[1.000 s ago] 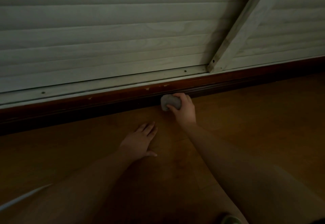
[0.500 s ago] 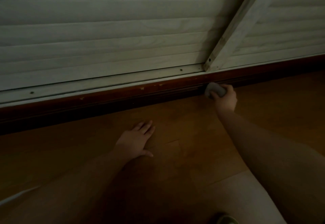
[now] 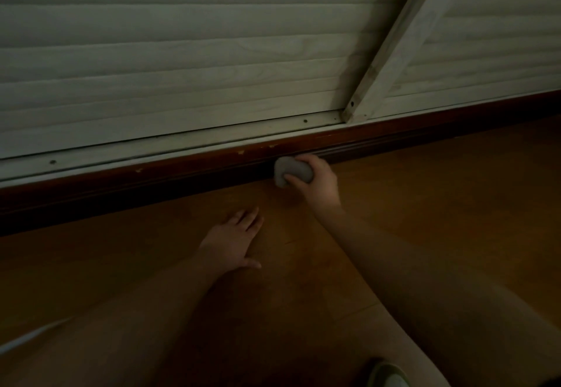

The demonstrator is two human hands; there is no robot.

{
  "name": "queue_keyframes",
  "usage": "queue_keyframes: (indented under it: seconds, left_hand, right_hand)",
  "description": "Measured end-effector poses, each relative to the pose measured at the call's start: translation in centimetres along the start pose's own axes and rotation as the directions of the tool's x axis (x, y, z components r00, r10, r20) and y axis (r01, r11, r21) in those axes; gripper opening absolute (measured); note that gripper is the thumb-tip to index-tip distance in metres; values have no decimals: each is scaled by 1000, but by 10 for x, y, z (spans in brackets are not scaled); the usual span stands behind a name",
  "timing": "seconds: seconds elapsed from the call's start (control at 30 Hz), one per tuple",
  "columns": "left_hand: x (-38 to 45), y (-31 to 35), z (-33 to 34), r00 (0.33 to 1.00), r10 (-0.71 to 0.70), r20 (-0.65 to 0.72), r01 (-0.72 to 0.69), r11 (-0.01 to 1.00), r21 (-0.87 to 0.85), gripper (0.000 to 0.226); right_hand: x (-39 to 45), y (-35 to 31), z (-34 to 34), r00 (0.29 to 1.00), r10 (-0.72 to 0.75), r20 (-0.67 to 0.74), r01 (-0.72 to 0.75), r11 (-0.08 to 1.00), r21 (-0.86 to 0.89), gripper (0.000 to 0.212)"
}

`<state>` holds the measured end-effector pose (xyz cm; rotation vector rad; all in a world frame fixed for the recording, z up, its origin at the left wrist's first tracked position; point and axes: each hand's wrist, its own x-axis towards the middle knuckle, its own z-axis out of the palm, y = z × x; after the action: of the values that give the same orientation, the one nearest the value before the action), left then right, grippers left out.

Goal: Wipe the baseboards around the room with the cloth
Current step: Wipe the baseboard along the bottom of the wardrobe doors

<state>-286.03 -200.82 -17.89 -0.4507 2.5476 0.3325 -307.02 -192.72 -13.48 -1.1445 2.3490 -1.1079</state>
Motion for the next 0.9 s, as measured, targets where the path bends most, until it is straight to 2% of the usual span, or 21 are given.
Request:
queue_keyframes:
  seconds: [0.1,0.2,0.37,0.57,0.7,0.9]
  left_hand:
    - [-2,3,2,1000,-11,-15,11,1000,16,104]
    - [-7,4,10,999,-25,-47,26,999,31,98]
    - [-10,2,19,994,-80,-80,83,996,24,96]
    - [-7,4,8,996,-85,-15,85,996,1,100]
    - [-8,7,2,996,-92,11,92,996,-18,102]
    - [-10,9,-3,994,-103,39,105,994,-42,101]
  right_hand:
    - [-3,-14,19,992,-109,70,109,994,3,41]
    - [1,-18,24,987,-136,82,137,991,-2,40]
    - [8,-3,13,998,-57,-4,57,998,-19,37]
    - [19,20,-14,993,66,-97,-64,998,19,35]
    - [33,41,-48,967,191,-166,-197,980,-21,36]
    - [57,54,-95,970,227,-92,-239,958,-156,36]
